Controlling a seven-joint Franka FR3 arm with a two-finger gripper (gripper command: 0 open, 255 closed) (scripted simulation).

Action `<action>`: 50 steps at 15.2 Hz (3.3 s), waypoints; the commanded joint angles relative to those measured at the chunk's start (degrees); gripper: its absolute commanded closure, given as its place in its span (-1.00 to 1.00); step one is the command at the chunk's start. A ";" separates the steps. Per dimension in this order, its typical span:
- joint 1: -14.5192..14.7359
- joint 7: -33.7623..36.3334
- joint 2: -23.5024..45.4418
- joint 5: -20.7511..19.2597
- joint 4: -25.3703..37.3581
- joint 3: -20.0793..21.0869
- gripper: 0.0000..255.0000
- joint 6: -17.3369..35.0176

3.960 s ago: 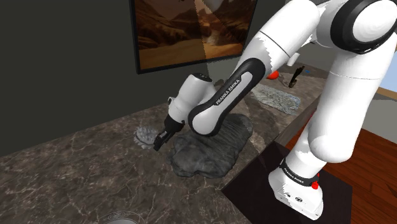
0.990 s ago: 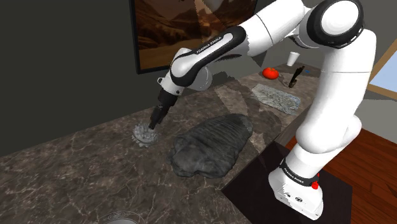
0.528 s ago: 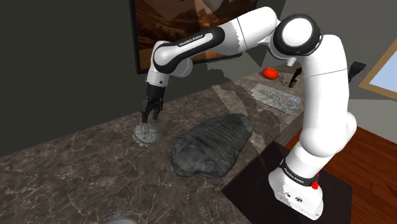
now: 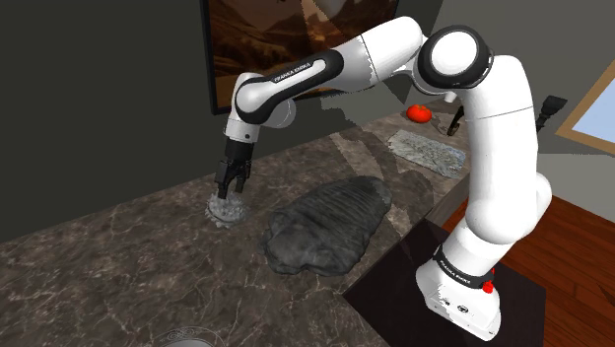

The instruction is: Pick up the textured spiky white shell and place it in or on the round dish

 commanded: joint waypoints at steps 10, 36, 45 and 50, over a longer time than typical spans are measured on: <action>0.01 0.00 0.02 -0.01 0.01 -0.01 1.00 0.02; -2.06 3.15 -8.16 2.53 5.70 2.53 1.00 -12.61; -1.53 5.87 -12.85 4.78 3.71 4.53 1.00 -13.58; 0.40 9.13 -17.45 7.60 -2.16 7.17 1.00 -9.78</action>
